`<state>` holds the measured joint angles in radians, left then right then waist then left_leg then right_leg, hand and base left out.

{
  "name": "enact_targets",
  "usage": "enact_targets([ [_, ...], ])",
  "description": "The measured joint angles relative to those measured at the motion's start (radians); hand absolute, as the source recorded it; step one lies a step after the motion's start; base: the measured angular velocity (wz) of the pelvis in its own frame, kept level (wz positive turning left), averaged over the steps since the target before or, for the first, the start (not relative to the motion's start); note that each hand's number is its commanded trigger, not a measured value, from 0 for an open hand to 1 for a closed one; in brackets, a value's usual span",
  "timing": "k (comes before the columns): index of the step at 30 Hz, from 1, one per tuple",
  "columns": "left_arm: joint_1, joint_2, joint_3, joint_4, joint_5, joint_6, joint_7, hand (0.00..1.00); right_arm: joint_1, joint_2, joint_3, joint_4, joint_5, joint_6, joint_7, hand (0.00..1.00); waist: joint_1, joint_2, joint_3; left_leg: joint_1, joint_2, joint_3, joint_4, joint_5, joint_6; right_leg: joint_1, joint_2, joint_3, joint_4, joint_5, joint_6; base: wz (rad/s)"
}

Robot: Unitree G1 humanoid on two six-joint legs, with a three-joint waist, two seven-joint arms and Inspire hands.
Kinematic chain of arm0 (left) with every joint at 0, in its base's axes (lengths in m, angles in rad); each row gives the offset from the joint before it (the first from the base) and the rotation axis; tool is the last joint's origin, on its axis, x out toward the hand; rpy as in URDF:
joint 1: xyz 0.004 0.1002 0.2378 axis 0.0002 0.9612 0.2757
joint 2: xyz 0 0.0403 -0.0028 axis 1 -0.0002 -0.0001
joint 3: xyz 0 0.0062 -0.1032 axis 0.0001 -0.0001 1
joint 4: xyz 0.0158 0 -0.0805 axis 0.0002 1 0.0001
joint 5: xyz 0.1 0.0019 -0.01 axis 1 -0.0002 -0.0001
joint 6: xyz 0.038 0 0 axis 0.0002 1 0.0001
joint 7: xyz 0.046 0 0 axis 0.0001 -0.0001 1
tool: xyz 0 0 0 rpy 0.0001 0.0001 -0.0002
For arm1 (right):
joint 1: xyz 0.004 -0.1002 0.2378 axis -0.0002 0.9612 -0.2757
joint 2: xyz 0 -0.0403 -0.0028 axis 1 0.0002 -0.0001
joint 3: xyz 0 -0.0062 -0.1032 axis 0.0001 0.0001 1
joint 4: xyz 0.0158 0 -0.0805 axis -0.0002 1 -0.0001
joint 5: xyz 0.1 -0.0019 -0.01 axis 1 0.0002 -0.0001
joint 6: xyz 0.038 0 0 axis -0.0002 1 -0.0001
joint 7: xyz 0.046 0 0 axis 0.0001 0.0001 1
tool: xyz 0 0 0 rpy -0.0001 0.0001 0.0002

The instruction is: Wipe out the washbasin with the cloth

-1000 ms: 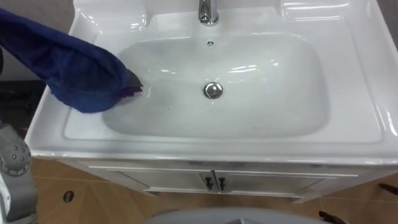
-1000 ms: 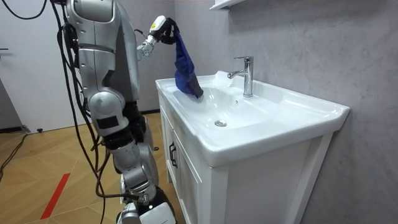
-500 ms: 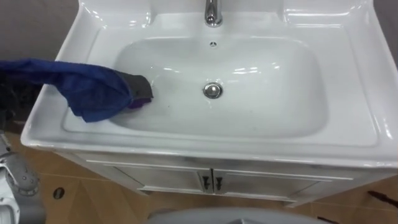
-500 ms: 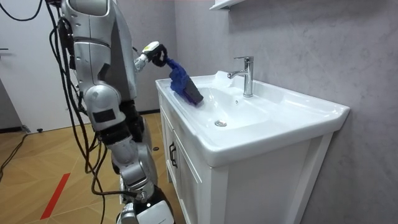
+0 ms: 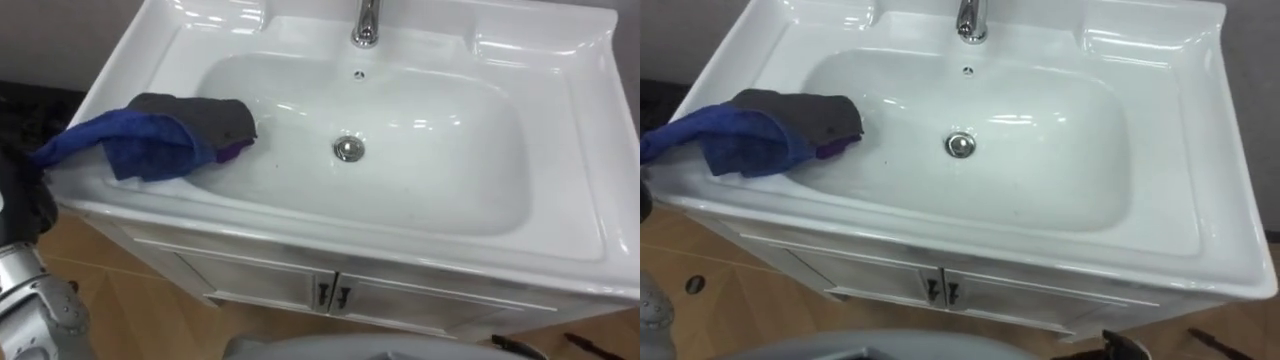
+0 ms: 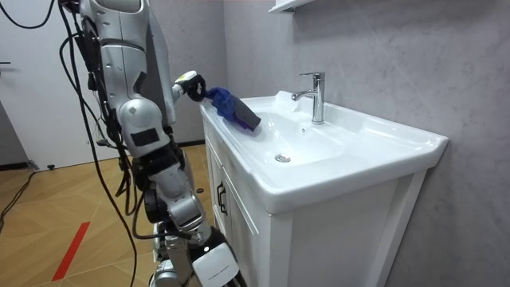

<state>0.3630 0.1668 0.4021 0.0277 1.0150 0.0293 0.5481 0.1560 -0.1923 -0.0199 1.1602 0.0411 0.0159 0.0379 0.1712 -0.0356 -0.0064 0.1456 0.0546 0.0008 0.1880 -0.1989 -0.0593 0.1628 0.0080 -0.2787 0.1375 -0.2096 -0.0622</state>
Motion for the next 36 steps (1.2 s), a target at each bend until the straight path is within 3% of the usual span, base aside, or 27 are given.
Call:
enact_targets([
  [1, 0.000, 0.000, 0.000, 0.000, 0.000, 0.002, 0.000, 0.00, -0.001, 0.000, 0.000, -0.001, 0.000, 0.000, 0.000, 0.00, 0.000, 0.001, 0.0000, 0.000, 0.000, -0.002, 0.001, 0.000, 0.000, 0.000, 0.000, 0.000, 0.000, 0.000, 0.000, 0.00],
  [14, -0.004, 0.000, -0.013, 0.011, -0.001, 0.012, -0.001, 0.00, 0.003, 0.000, 0.000, -0.001, 0.031, -0.005, 0.000, 0.00, -0.006, 0.007, 0.0016, -0.020, 0.000, -0.005, 0.011, 0.000, 0.000, -0.004, -0.001, -0.011, -0.005, 0.000, -0.001, 0.02],
  [25, -0.046, 0.000, -0.011, 0.011, -0.002, 0.003, 0.012, 0.00, 0.005, 0.006, 0.001, -0.003, 0.073, -0.006, 0.009, 0.00, -0.004, 0.001, 0.0019, -0.028, -0.001, -0.007, 0.012, 0.000, 0.000, -0.008, -0.002, -0.018, -0.005, 0.000, -0.001, 0.01],
  [36, -0.072, 0.000, -0.004, -0.038, -0.007, -0.042, 0.059, 0.00, 0.026, 0.005, 0.000, -0.006, 0.073, -0.018, 0.007, 0.00, 0.002, 0.006, 0.0002, -0.034, -0.001, -0.008, 0.018, -0.003, 0.001, -0.020, -0.003, -0.016, 0.000, 0.000, -0.001, 0.00],
])
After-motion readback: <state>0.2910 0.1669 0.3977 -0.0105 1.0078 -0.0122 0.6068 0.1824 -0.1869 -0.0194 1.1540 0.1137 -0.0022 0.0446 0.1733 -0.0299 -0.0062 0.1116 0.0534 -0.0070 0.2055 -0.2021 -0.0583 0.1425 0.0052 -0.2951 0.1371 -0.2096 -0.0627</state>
